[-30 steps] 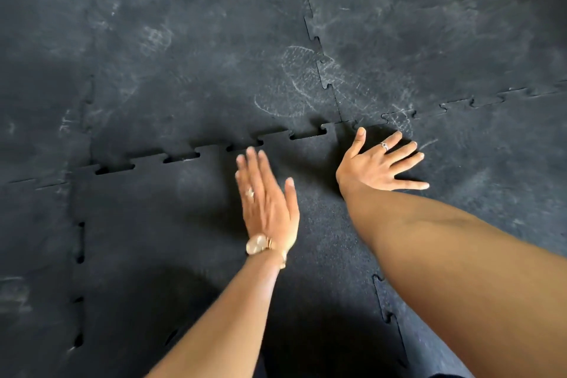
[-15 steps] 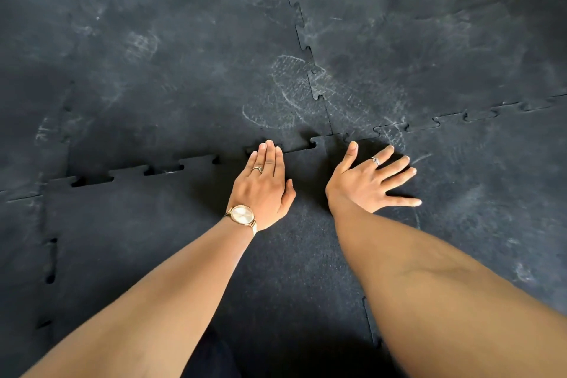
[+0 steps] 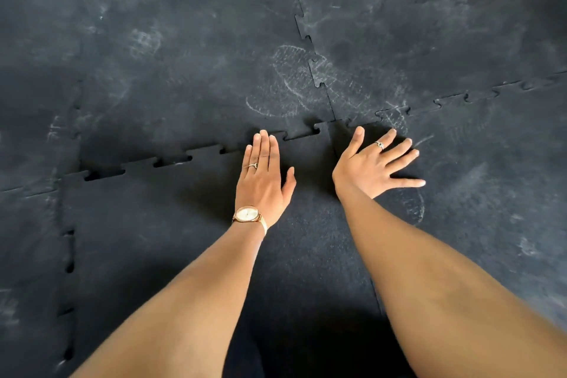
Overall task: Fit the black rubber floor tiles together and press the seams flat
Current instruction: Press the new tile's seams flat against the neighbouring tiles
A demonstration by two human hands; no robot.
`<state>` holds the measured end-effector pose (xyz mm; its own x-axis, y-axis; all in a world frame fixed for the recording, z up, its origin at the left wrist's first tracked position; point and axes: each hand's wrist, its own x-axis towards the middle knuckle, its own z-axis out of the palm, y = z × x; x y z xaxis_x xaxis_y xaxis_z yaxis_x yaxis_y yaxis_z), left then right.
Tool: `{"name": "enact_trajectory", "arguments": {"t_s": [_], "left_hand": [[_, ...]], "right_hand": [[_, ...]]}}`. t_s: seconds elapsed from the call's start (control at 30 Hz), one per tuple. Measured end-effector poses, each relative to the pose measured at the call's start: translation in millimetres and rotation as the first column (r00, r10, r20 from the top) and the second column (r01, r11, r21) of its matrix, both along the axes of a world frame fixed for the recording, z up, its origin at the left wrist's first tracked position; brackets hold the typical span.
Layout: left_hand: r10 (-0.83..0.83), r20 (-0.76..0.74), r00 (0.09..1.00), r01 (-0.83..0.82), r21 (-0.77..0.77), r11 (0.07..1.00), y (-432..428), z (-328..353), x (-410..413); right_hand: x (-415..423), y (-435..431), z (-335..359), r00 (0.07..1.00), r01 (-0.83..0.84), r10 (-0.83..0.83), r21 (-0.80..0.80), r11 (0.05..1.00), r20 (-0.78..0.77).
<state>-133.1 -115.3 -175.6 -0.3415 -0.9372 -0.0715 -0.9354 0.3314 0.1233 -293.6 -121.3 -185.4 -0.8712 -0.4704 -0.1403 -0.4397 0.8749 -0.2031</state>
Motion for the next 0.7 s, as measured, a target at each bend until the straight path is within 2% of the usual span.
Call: {"name": "enact_trajectory", "arguments": {"t_s": [0.1, 0.17, 0.2, 0.27, 0.3, 0.4, 0.47, 0.63, 0.7], "left_hand": [[-0.03, -0.047, 0.998, 0.029, -0.03, 0.999, -3.1, -0.2, 3.4], [-0.023, -0.056, 0.998, 0.021, -0.032, 0.999, -5.9, -0.7, 4.7], [-0.015, -0.054, 0.998, 0.013, -0.033, 0.999, -6.1, -0.9, 5.6], [-0.023, -0.043, 0.999, 0.021, -0.03, 0.999, -6.4, -0.4, 5.6], [-0.026, -0.04, 0.999, 0.025, -0.034, 0.999, -5.9, -0.5, 6.0], [-0.025, -0.071, 0.997, 0.02, -0.062, 0.998, -4.0, -1.5, 5.3], [-0.024, -0.102, 0.994, 0.017, -0.073, 0.997, -2.8, -3.0, 4.1], [-0.025, -0.21, 0.977, 0.013, -0.058, 0.998, -6.4, -1.6, 10.1], [-0.079, -0.248, 0.966, 0.062, -0.076, 0.995, -10.0, 4.3, 19.1]], "right_hand": [[-5.6, -2.3, -0.4, 0.995, 0.094, -0.093, -0.052, 0.994, 0.026], [-8.6, -22.6, 6.5, 0.97, 0.239, -0.229, -0.162, 0.957, 0.08], [-7.7, -37.8, 11.9, 0.965, 0.259, -0.244, -0.224, 0.939, 0.092], [-3.3, -68.2, 21.3, 0.987, 0.158, -0.147, -0.292, 0.943, 0.058], [0.2, -80.8, 23.5, 0.996, 0.085, -0.076, -0.277, 0.957, 0.041], [7.3, -97.1, 15.2, 0.996, -0.085, 0.088, -0.098, 0.992, 0.023], [7.0, -97.3, 3.2, 0.984, -0.18, 0.179, -0.036, 0.983, -0.028], [8.0, -103.1, -8.8, 0.969, -0.235, 0.233, -0.017, 0.972, -0.082], [7.8, -103.8, -8.1, 0.969, -0.233, 0.23, -0.021, 0.972, -0.093]]}}
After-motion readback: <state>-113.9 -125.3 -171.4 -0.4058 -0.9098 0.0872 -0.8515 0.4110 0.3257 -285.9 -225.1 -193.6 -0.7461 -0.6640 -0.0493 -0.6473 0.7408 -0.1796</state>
